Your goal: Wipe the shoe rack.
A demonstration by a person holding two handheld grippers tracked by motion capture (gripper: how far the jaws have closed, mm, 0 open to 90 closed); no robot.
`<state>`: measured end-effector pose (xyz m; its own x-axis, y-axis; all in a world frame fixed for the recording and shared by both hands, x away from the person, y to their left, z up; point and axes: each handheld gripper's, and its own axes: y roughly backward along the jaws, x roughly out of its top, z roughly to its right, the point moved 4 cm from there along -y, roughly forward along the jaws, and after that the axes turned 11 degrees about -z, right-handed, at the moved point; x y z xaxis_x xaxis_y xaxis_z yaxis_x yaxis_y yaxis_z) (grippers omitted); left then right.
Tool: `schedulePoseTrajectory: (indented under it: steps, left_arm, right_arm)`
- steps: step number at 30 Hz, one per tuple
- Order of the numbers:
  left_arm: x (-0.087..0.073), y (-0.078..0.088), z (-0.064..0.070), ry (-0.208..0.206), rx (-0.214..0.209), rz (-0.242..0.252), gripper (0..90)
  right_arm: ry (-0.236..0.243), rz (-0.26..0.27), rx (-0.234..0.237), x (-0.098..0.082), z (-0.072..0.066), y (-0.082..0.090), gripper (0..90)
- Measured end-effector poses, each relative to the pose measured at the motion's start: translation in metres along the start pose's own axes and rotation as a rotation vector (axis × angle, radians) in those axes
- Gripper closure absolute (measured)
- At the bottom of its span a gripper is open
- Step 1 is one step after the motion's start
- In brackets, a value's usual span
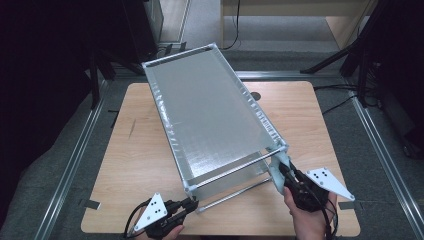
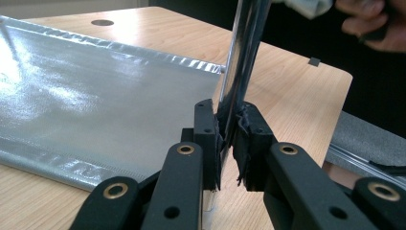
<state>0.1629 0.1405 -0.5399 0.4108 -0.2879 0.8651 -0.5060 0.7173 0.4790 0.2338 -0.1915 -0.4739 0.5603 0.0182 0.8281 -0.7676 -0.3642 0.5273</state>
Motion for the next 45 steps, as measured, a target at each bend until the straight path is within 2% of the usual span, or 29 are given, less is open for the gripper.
schedulePoseTrajectory:
  steps: [3, 8, 10, 12, 15, 17, 21, 24, 25, 26, 28, 30, 32, 34, 41, 43, 45]
  left_arm:
    - [0.000, 0.000, 0.000, -0.001, -0.001, 0.000, 80.9]
    - [0.000, 0.001, -0.001, -0.002, -0.004, -0.002, 80.8]
    - [0.000, 0.001, -0.001, 0.000, -0.004, -0.002, 80.7]
    - [0.000, 0.001, -0.001, 0.000, -0.002, -0.003, 80.8]
    - [0.000, 0.001, -0.001, 0.001, -0.001, -0.003, 80.8]
    - [0.000, 0.001, -0.001, 0.001, -0.002, -0.001, 80.8]
    - [-0.001, 0.000, -0.001, -0.001, -0.005, 0.002, 80.8]
    - [-0.001, 0.000, -0.002, -0.001, -0.007, 0.002, 80.8]
    - [-0.001, 0.000, -0.002, -0.001, -0.007, 0.002, 80.7]
    - [-0.001, 0.000, -0.001, -0.001, -0.007, 0.002, 80.7]
    - [-0.001, 0.000, -0.001, 0.000, -0.007, 0.003, 80.7]
    - [-0.001, 0.000, -0.002, 0.001, -0.009, 0.004, 80.7]
    - [-0.001, 0.000, -0.002, 0.002, -0.010, 0.004, 80.6]
    - [-0.001, 0.000, -0.002, 0.002, -0.010, 0.004, 80.6]
    - [-0.001, 0.000, -0.002, 0.005, -0.015, 0.003, 80.5]
    - [-0.001, 0.000, -0.002, 0.005, -0.016, 0.002, 80.5]
    - [-0.001, 0.000, -0.002, 0.006, -0.017, 0.003, 80.5]
  right_arm:
    - [-0.026, -0.103, 0.005, -0.021, 0.013, -0.022, 79.3]
    - [-0.048, -0.276, -0.022, -0.053, 0.021, -0.053, 79.5]
    - [-0.058, -0.326, -0.030, -0.061, 0.021, -0.061, 79.6]
    - [-0.058, -0.349, -0.044, -0.066, 0.021, -0.065, 79.5]
    - [-0.055, -0.344, -0.053, -0.064, 0.021, -0.064, 79.4]
    - [-0.047, -0.307, -0.053, -0.057, 0.020, -0.058, 79.4]
    - [-0.037, -0.218, -0.046, -0.035, 0.013, -0.039, 79.4]
    - [-0.024, -0.118, -0.021, -0.017, 0.007, -0.022, 79.4]
    - [-0.024, -0.118, -0.021, -0.017, 0.007, -0.022, 79.4]
    - [-0.017, -0.058, -0.015, -0.007, 0.006, -0.010, 79.2]
    - [-0.008, -0.028, -0.015, -0.002, 0.006, -0.004, 79.0]
    - [0.001, -0.030, -0.016, -0.003, 0.007, -0.004, 78.7]
    - [-0.011, -0.049, -0.012, -0.008, 0.011, -0.010, 78.3]
    - [-0.033, -0.093, -0.001, -0.016, 0.015, -0.019, 78.3]
    - [-0.081, -0.244, -0.008, -0.044, 0.027, -0.046, 78.2]
    - [-0.081, -0.263, -0.013, -0.047, 0.027, -0.049, 78.1]
    - [-0.078, -0.321, -0.033, -0.058, 0.028, -0.059, 78.2]
